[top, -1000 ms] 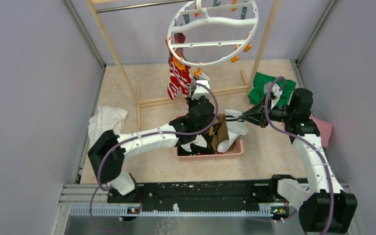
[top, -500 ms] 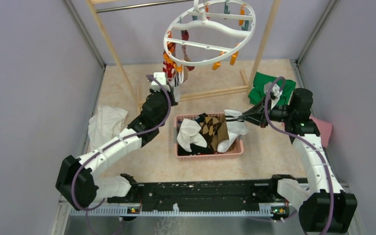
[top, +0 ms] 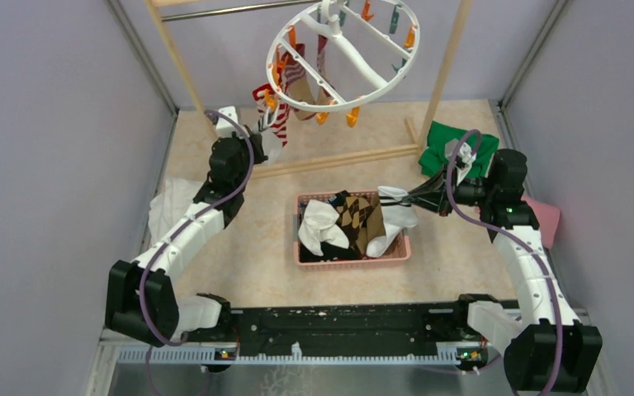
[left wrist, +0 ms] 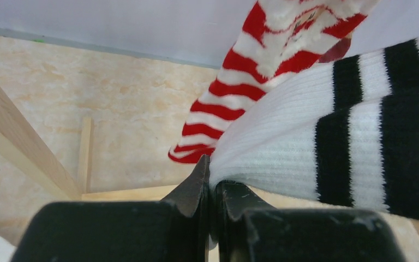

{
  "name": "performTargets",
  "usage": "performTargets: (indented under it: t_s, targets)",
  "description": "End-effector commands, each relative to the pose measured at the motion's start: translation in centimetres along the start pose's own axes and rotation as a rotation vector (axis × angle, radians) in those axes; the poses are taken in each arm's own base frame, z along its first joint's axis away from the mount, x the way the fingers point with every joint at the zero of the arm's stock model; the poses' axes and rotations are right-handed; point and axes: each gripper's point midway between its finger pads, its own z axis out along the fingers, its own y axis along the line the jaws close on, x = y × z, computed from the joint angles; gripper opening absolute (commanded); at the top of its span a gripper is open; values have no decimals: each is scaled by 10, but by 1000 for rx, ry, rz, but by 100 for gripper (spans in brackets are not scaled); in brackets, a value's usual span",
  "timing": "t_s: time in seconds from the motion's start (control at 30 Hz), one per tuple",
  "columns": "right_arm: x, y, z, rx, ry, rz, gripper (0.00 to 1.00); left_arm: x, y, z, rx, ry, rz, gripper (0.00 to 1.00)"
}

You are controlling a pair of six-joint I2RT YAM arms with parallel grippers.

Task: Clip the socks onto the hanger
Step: Rotate the hanger at the clothesline.

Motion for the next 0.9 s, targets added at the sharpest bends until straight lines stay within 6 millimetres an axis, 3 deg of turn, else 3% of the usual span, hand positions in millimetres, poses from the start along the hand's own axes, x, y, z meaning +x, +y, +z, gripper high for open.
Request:
performTargets:
  t_s: [0.0,0.1,0.3,0.53,0.87]
  targets:
    - [-3,1,-2,-17,-10,-28,0,-28,-5,14,64,-52,-72,8]
    - [-3,2,-2,-20,-11,-27,0,-34,2,22,77,-51,-100,8]
    - [-3,4,-2,-32,-13,-26,0,-43,-4,29,134,-60,-116,11]
    - [-2,6,-1,-48,-16,-26,0,-35,-25,19,260,-33,-136,19]
    - [-1,5,-1,-52,-16,-18,0,-33,-31,-1,313,-34,-158,24]
